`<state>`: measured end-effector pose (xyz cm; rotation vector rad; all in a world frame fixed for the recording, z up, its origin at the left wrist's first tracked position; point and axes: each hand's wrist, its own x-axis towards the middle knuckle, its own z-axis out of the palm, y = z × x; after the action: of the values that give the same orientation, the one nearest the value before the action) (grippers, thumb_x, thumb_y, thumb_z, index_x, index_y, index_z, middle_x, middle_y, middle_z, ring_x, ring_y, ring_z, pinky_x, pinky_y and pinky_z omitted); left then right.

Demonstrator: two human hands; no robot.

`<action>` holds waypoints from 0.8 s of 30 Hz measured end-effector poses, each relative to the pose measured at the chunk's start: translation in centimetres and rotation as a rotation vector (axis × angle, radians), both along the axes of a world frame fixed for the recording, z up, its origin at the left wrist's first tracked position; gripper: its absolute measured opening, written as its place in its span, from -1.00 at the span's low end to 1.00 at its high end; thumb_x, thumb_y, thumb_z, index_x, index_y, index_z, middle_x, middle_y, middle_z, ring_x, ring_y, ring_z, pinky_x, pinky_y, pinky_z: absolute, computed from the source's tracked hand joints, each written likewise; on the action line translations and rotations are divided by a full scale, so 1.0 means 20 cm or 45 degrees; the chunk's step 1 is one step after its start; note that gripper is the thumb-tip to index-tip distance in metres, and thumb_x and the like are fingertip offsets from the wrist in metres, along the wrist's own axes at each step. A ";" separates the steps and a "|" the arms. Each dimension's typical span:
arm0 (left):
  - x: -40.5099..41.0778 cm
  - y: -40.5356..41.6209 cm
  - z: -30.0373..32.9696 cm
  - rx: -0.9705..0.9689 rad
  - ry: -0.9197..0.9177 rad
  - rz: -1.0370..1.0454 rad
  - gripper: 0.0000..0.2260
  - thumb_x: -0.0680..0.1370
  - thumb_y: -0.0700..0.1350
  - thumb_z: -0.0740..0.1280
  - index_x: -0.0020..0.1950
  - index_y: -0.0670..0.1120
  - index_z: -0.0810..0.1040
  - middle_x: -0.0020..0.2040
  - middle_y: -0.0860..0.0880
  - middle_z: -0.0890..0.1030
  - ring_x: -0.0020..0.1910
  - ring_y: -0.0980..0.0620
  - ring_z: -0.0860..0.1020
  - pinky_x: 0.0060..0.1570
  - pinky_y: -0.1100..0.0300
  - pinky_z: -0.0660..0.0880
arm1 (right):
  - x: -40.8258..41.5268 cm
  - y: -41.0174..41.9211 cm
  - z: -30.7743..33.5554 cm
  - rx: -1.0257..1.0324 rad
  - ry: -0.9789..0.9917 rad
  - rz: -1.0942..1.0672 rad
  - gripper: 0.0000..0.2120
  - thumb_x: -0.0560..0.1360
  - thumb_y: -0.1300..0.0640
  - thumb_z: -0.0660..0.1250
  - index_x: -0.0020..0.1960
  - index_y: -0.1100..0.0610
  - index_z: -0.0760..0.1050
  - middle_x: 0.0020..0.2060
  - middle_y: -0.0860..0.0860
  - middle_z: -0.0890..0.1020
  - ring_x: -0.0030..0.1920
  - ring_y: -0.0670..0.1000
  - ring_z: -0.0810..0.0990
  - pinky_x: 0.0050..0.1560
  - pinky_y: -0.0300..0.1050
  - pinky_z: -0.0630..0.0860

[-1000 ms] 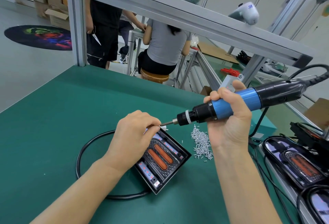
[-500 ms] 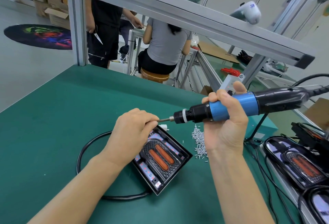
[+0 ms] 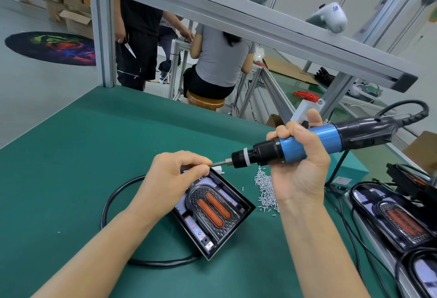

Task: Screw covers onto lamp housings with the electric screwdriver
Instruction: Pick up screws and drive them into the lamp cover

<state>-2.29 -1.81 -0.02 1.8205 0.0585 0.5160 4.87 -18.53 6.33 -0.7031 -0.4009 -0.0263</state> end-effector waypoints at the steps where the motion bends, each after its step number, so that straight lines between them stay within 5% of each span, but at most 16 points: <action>1: 0.00 0.00 0.00 -0.023 0.013 -0.006 -0.82 0.46 -0.25 0.44 -0.15 0.05 0.68 -0.22 0.11 0.68 -0.22 0.19 0.59 -0.17 0.47 0.44 | 0.00 0.00 0.00 -0.004 -0.001 -0.008 -0.65 0.38 0.35 0.27 0.10 0.04 0.43 -0.36 -0.04 0.48 -0.36 -0.06 0.50 -0.16 -0.16 0.52; 6: 0.04 0.12 -0.08 0.086 0.131 0.176 -0.56 0.41 0.04 0.48 0.26 0.13 0.50 0.19 0.23 0.53 0.18 0.24 0.45 0.14 0.39 0.31 | 0.04 0.01 -0.04 -0.068 0.006 -0.068 -0.62 0.37 0.36 0.29 0.11 0.04 0.41 -0.36 -0.04 0.48 -0.36 -0.04 0.51 -0.15 -0.15 0.52; 9: 0.07 0.18 -0.16 0.296 0.699 0.236 -0.18 0.21 0.45 0.37 0.35 0.03 0.42 0.36 0.04 0.42 0.38 0.01 0.31 0.36 0.01 0.23 | 0.06 0.02 -0.07 -0.182 -0.015 -0.135 -0.58 0.34 0.36 0.31 0.12 0.03 0.39 -0.38 -0.04 0.48 -0.35 -0.03 0.50 -0.13 -0.14 0.51; 11: 0.08 0.16 -0.20 0.540 0.921 0.151 -0.13 0.05 0.54 0.21 0.22 0.07 0.48 0.27 0.04 0.47 0.34 -0.01 0.31 0.31 -0.02 0.20 | 0.08 0.04 -0.09 -0.232 -0.040 -0.164 -0.58 0.33 0.36 0.32 0.12 0.03 0.41 -0.39 -0.03 0.48 -0.34 -0.01 0.50 -0.12 -0.12 0.51; 16: 0.12 0.14 -0.21 0.444 0.817 0.235 -0.45 0.05 0.44 0.39 -0.20 0.09 0.45 -0.03 0.10 0.47 0.16 0.02 0.34 0.07 0.05 0.18 | 0.10 0.10 -0.13 -0.349 -0.074 -0.227 -0.56 0.31 0.38 0.33 0.12 0.05 0.43 -0.40 -0.01 0.50 -0.33 0.02 0.50 -0.14 -0.11 0.53; 24: 0.11 0.08 -0.19 -0.027 0.637 0.252 -0.31 0.18 0.14 0.61 0.12 0.02 0.29 -0.04 0.16 0.46 0.03 0.05 0.43 -0.09 0.13 0.33 | 0.11 0.13 -0.12 -0.399 -0.108 -0.234 -0.56 0.31 0.37 0.35 0.11 0.03 0.43 -0.40 -0.04 0.49 -0.32 0.01 0.49 -0.11 -0.12 0.52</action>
<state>-0.13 -0.15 -3.86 1.8949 0.5868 0.1828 7.04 -15.93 3.91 -1.0496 -0.4250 -0.1704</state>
